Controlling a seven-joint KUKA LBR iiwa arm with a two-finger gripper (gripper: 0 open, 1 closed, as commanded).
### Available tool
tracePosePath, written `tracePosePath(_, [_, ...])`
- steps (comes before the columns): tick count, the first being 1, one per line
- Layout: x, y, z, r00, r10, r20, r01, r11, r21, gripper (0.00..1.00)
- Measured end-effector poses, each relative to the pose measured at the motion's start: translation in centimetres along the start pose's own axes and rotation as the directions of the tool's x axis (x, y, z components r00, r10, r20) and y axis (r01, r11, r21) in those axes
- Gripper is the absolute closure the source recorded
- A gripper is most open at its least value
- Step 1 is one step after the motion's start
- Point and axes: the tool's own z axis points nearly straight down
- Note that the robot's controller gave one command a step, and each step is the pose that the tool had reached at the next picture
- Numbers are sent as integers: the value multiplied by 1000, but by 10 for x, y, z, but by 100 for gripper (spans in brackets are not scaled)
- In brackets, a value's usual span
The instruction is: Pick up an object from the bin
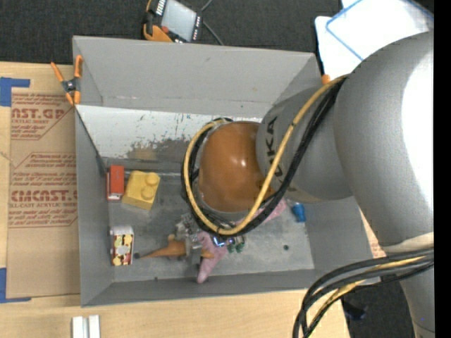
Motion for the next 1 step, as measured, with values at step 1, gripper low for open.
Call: tracePosePath(1, [2,0,-23,1000,-4,-9,4,1000,1,100])
